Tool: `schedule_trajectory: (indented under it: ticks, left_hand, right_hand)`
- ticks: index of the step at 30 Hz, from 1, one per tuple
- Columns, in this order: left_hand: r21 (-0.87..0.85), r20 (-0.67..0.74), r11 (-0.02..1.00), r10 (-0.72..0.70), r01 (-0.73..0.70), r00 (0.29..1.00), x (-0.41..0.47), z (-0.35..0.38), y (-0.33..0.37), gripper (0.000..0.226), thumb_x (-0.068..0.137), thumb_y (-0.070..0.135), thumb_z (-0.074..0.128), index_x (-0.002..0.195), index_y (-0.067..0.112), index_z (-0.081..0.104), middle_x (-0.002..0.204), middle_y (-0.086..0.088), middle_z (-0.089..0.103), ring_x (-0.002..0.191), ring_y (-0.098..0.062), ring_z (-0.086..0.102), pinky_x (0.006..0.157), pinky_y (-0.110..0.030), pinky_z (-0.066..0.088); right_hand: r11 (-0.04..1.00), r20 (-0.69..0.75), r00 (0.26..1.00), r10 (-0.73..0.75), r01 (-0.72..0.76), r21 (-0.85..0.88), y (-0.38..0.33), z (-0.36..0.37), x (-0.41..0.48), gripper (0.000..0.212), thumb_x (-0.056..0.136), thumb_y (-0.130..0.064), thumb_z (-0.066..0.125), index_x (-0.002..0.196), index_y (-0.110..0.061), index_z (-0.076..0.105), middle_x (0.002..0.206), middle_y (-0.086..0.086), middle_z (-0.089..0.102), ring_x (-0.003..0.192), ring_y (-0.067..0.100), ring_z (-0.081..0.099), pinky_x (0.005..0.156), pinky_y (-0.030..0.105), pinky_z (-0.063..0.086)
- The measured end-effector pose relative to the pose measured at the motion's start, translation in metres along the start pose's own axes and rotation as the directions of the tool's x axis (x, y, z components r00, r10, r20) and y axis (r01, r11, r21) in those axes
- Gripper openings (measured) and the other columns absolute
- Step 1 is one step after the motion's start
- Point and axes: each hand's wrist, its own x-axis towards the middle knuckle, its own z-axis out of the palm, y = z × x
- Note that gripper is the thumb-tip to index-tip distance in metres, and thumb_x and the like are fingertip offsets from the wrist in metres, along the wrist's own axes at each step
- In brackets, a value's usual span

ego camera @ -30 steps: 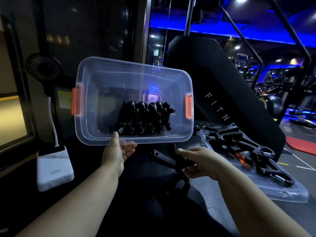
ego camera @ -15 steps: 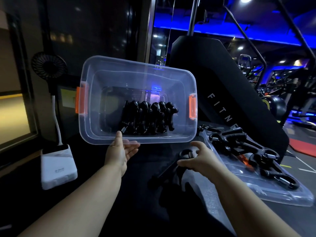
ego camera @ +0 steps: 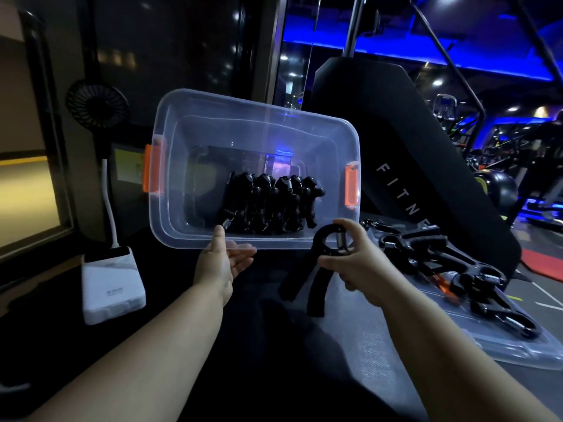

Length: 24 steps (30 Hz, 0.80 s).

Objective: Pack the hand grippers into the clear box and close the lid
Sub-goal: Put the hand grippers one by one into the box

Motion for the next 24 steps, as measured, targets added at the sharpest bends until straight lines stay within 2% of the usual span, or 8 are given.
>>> schedule_trajectory:
  ticks: [3, 7, 10, 12, 16, 18, 21, 24]
  left_hand:
    - [-0.009, 0.008, 1.000, -0.006, 0.006, 1.000, 0.002, -0.001, 0.000, 0.042, 0.097, 0.050, 0.042, 0.081, 0.012, 0.051, 0.069, -0.010, 0.072, 0.065, -0.021, 0.070, 0.064, -0.030, 0.057]
    - [-0.033, 0.013, 0.999, -0.005, 0.006, 1.000, 0.002, -0.001, 0.001, 0.042, 0.098, 0.048, 0.042, 0.080, 0.012, 0.052, 0.077, -0.013, 0.071, 0.069, -0.021, 0.069, 0.065, -0.030, 0.057]
    - [-0.046, 0.026, 0.999, 0.005, -0.004, 1.000, 0.002, -0.001, 0.000, 0.044, 0.099, 0.046, 0.041, 0.079, 0.009, 0.054, 0.073, -0.010, 0.070, 0.067, -0.019, 0.069, 0.063, -0.028, 0.056]
    - [-0.053, 0.046, 0.999, 0.004, -0.002, 0.999, 0.004, -0.002, 0.000, 0.045, 0.099, 0.046, 0.040, 0.081, 0.007, 0.055, 0.071, -0.011, 0.070, 0.065, -0.017, 0.068, 0.061, -0.025, 0.056]
    - [-0.060, 0.087, 0.998, -0.008, 0.014, 0.996, 0.009, -0.004, -0.001, 0.054, 0.099, 0.047, 0.039, 0.104, -0.003, 0.058, 0.079, -0.018, 0.067, 0.062, -0.015, 0.069, 0.056, -0.022, 0.056]
    - [-0.056, 0.077, 0.998, 0.010, -0.005, 0.997, 0.009, -0.004, -0.002, 0.056, 0.099, 0.048, 0.039, 0.097, -0.004, 0.060, 0.079, -0.020, 0.066, 0.066, -0.019, 0.068, 0.058, -0.023, 0.055]
    - [-0.076, 0.053, 0.996, 0.042, -0.038, 0.998, 0.007, -0.002, -0.001, 0.054, 0.100, 0.044, 0.038, 0.075, 0.001, 0.057, 0.067, -0.016, 0.067, 0.068, -0.023, 0.066, 0.067, -0.028, 0.053]
    - [-0.066, 0.033, 0.996, 0.068, -0.065, 0.997, 0.009, -0.001, -0.003, 0.051, 0.101, 0.043, 0.037, 0.073, 0.003, 0.055, 0.059, -0.011, 0.066, 0.060, -0.017, 0.066, 0.066, -0.027, 0.053]
  right_hand:
    - [0.996, 0.005, 0.999, -0.039, 0.039, 0.080, -0.011, 0.003, 0.007, 0.070, 0.077, -0.004, 0.073, 0.122, -0.047, 0.043, 0.060, 0.002, 0.050, 0.049, 0.017, 0.044, 0.045, 0.027, 0.037]
    - [0.990, 0.041, 0.998, -0.055, 0.049, 0.135, -0.026, 0.011, 0.014, 0.080, 0.075, 0.010, 0.062, 0.124, -0.049, 0.039, 0.055, 0.002, 0.046, 0.048, 0.017, 0.045, 0.054, 0.031, 0.043]
    - [0.980, 0.052, 0.995, -0.084, 0.073, 0.182, -0.037, 0.019, 0.020, 0.084, 0.075, 0.018, 0.056, 0.130, -0.043, 0.038, 0.057, 0.003, 0.045, 0.046, 0.012, 0.046, 0.049, 0.025, 0.048]
    - [0.970, 0.064, 0.990, -0.124, 0.107, 0.220, -0.047, 0.027, 0.026, 0.082, 0.076, 0.021, 0.053, 0.126, -0.042, 0.038, 0.067, 0.006, 0.052, 0.051, 0.013, 0.055, 0.051, 0.027, 0.053]
    - [0.946, 0.038, 0.978, -0.206, 0.189, 0.262, -0.065, 0.052, 0.045, 0.081, 0.073, 0.021, 0.056, 0.100, -0.055, 0.045, 0.109, 0.019, 0.056, 0.077, 0.026, 0.065, 0.057, 0.032, 0.057]
    - [0.947, 0.019, 0.978, -0.208, 0.196, 0.255, -0.071, 0.067, 0.058, 0.080, 0.071, 0.018, 0.058, 0.096, -0.057, 0.046, 0.122, 0.021, 0.053, 0.085, 0.031, 0.065, 0.059, 0.035, 0.058]
    - [0.964, -0.020, 0.981, -0.192, 0.192, 0.182, -0.081, 0.090, 0.076, 0.082, 0.068, 0.012, 0.061, 0.116, -0.052, 0.042, 0.121, 0.015, 0.053, 0.077, 0.026, 0.066, 0.063, 0.042, 0.060]
    - [0.982, -0.042, 0.984, -0.173, 0.176, 0.062, -0.089, 0.112, 0.090, 0.085, 0.071, 0.010, 0.059, 0.129, -0.048, 0.037, 0.105, -0.002, 0.050, 0.068, 0.020, 0.065, 0.064, 0.044, 0.061]
